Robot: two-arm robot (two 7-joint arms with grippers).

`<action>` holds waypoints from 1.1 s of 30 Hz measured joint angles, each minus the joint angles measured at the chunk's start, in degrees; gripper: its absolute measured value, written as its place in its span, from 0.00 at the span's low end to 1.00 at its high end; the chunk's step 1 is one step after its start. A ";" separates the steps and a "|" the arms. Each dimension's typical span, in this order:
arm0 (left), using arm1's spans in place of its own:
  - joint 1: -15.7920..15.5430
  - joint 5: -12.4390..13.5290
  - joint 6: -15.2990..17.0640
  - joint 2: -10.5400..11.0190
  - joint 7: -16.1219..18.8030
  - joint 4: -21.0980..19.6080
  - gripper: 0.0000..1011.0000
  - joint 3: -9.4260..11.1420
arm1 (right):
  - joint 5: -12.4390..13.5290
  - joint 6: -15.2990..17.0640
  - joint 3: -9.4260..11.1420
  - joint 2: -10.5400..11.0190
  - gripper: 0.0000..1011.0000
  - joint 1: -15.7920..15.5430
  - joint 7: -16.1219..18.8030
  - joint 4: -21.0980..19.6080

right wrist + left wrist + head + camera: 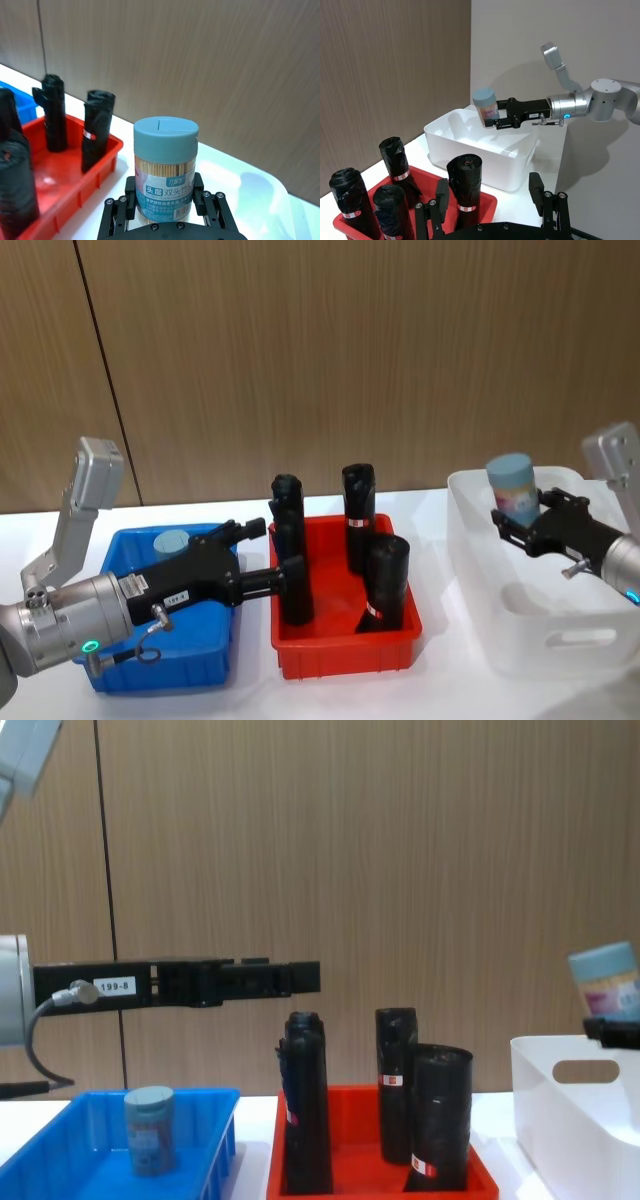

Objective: Pick the cotton swabs from the blue box and place them into the white box.

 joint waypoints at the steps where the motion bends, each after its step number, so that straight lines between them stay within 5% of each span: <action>1: 0.00 0.00 0.00 0.00 0.00 0.00 0.99 0.00 | 0.01 -0.05 0.01 -0.02 0.64 0.09 -0.06 0.52; 8: 0.00 0.00 0.00 0.00 0.00 0.00 0.99 0.00 | 0.13 -0.41 0.07 -0.22 0.67 0.68 -0.30 3.53; 19: 0.00 0.00 0.00 0.00 0.00 0.00 0.99 0.00 | 0.58 -1.15 0.14 -0.46 0.98 1.24 -0.67 6.24; 33: 0.25 0.62 -0.30 -0.15 1.51 -0.28 0.99 0.28 | 0.96 -1.52 0.18 -0.63 0.99 0.63 -1.32 5.81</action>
